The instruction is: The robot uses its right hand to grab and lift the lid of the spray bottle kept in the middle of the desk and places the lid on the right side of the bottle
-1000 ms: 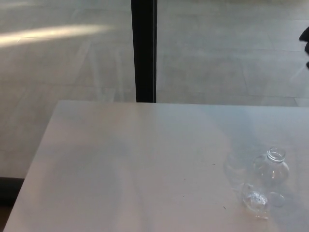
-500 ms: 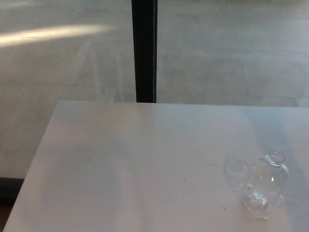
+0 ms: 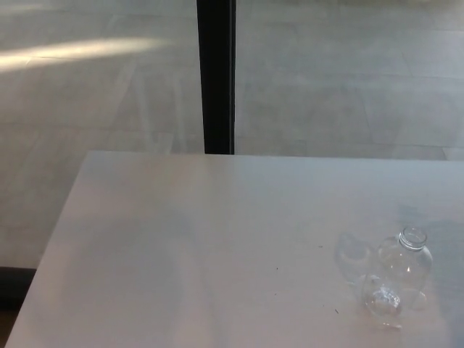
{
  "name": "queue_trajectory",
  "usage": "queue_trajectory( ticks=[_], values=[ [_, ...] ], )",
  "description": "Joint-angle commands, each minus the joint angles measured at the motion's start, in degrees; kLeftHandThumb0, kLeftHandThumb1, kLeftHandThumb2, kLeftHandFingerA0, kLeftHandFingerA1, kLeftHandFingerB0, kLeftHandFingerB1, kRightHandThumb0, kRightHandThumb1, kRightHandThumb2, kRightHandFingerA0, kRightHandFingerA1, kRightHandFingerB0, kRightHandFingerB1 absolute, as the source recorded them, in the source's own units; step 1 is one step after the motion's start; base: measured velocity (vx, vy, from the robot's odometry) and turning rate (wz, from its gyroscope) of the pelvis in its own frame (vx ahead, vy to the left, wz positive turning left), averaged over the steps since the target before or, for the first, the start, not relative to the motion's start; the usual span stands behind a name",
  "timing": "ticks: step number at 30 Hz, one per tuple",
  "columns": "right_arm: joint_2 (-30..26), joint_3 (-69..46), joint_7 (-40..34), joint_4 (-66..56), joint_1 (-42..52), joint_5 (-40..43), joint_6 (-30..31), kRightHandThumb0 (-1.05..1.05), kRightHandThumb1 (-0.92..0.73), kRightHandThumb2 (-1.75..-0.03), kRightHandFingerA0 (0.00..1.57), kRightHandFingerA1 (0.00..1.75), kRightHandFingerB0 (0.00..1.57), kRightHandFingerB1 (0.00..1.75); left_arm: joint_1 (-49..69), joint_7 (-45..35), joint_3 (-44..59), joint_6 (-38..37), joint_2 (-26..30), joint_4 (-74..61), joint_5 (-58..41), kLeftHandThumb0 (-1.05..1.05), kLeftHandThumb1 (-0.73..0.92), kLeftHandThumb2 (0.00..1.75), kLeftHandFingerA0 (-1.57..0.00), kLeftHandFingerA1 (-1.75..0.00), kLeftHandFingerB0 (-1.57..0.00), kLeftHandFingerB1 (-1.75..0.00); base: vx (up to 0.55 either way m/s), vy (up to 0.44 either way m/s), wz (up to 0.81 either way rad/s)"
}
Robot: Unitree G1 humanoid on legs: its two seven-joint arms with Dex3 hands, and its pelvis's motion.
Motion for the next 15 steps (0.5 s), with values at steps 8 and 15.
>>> queue_trajectory(
  ticks=[8,15],
  values=[
    [-0.88,6.32,-2.17,11.46,-1.26,-4.95,1.9,-0.29,-0.56,-0.88,0.95,1.19,0.64,0.65,0.12,-0.88,-0.21,-1.23,0.19,0.09,-0.73,-0.61,0.62,0.59,-0.69,-0.62,-0.57,-0.49,0.0,0.0,0.0],
    [-3.03,8.16,1.51,10.95,-2.32,-6.03,5.21,-0.46,-0.57,-0.84,0.56,0.66,0.32,0.47,0.09,-0.41,-0.17,-0.52,0.23,0.09,-0.88,-0.58,0.63,0.59,-0.72,-0.64,-0.58,-0.49,0.0,0.0,0.0]
  ],
)
